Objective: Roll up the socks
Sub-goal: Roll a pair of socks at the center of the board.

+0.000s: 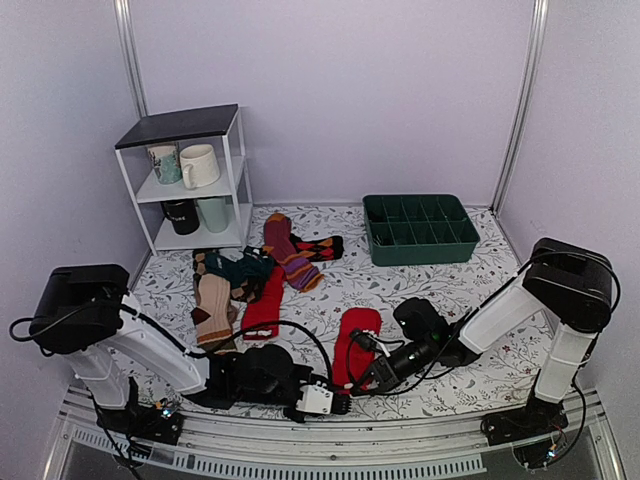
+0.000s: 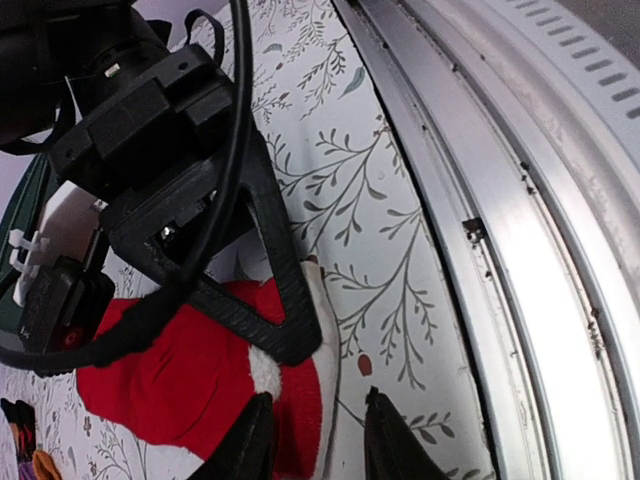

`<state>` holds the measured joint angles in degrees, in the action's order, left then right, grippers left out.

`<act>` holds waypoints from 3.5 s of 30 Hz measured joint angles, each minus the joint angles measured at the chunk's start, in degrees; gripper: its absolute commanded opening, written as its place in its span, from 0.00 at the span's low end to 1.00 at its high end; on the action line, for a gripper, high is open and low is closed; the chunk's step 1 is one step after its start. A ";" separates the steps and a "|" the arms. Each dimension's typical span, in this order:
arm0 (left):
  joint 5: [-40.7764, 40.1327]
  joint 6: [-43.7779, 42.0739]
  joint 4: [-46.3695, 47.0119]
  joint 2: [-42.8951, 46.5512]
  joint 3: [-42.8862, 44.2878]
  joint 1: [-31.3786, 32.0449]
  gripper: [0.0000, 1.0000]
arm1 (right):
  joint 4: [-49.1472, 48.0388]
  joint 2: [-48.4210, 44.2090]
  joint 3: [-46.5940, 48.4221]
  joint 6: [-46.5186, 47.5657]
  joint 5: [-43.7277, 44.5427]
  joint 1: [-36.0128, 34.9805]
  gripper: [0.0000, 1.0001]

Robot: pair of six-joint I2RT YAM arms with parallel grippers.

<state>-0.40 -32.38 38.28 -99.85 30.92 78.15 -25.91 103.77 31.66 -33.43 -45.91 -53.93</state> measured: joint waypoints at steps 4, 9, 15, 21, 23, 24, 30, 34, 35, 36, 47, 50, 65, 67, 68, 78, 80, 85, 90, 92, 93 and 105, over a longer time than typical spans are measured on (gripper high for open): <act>0.26 -0.44 -0.98 -1.86 0.96 0.09 0.33 | 0.09 0.15 0.00 -0.20 -0.76 0.02 0.07; -2.05 -0.35 -0.94 -4.98 2.99 0.11 0.33 | 0.22 0.20 0.00 -0.20 -1.11 0.07 0.07; -3.65 -0.04 -1.77 -7.39 6.34 0.17 0.25 | 0.17 0.22 -0.13 -0.24 -1.29 0.11 0.07; -3.39 1.22 -2.86 -7.41 6.64 0.22 0.27 | -0.35 0.22 -0.59 -0.37 -1.62 0.33 0.07; -3.58 1.88 -2.82 -6.88 6.08 0.22 0.28 | -0.48 0.22 -0.63 -0.46 -1.62 0.35 0.07; -3.78 2.05 -2.75 -6.38 5.42 0.22 0.29 | -0.50 0.24 -0.66 -0.46 -1.66 0.35 0.07; -4.87 3.48 -2.80 -4.22 2.93 0.22 0.29 | -0.68 0.28 -0.98 -0.46 -2.43 0.44 0.07; -4.85 3.80 -2.80 -4.22 2.95 0.22 0.29 | -0.92 0.46 -0.98 -0.52 -2.69 0.52 0.07; -4.83 3.91 -2.78 -4.22 2.95 0.22 0.28 | -0.94 0.48 -0.98 -0.66 -2.71 0.55 0.07; -4.81 3.96 -2.78 -4.22 2.95 0.22 0.27 | -0.96 0.48 -1.01 -0.70 -2.71 0.55 0.07; -3.43 5.25 -5.75 -4.48 4.72 0.22 0.00 | -1.51 0.57 -1.38 -1.49 -3.19 0.76 0.10; -2.93 6.62 -7.37 -4.42 5.49 0.17 0.00 | -1.60 0.57 -1.36 -1.40 -3.58 0.81 0.22; 17.14 24.96 -23.08 -4.39 12.96 -7.15 0.00 | -5.42 -24.92 -14.78 14.43 23.10 -4.68 0.54; 20.94 26.12 -24.33 -5.46 14.01 -8.68 0.00 | -7.63 -27.76 -16.83 19.26 28.11 -9.75 0.54; 22.88 26.56 -24.46 -6.01 14.29 -9.18 0.00 | -9.14 -28.11 -17.53 22.56 31.34 -12.98 0.54; 29.62 28.00 -24.17 -7.63 14.97 -10.95 0.00 | -8.72 -17.59 -12.39 41.38 52.70 -28.28 0.54; 30.14 28.00 -24.09 -7.80 14.97 -10.97 0.00 | -8.37 -16.87 -11.65 42.95 55.71 -29.16 0.52; 30.99 28.02 -24.06 -7.91 14.95 -10.99 0.00 | -6.38 -16.70 -11.39 44.81 59.47 -29.35 0.47; 31.45 28.02 -23.93 -8.02 14.88 -11.08 0.00 | -3.56 -16.68 -11.23 42.97 60.63 -29.92 0.47; 31.61 28.02 -23.89 -8.07 14.88 -11.15 0.00 | -3.06 -16.68 -11.23 42.14 61.09 -30.56 0.46; 31.65 28.02 -23.87 -8.07 14.88 -11.17 0.00 | -2.86 -16.68 -11.23 41.97 61.20 -30.80 0.46; 31.98 28.02 -23.80 -8.15 14.88 -11.28 0.00 | -0.66 -14.10 -8.46 39.65 67.84 -31.19 0.54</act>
<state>31.57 -4.36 14.48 -108.01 45.80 66.87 -26.57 89.67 23.20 6.22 21.93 -85.12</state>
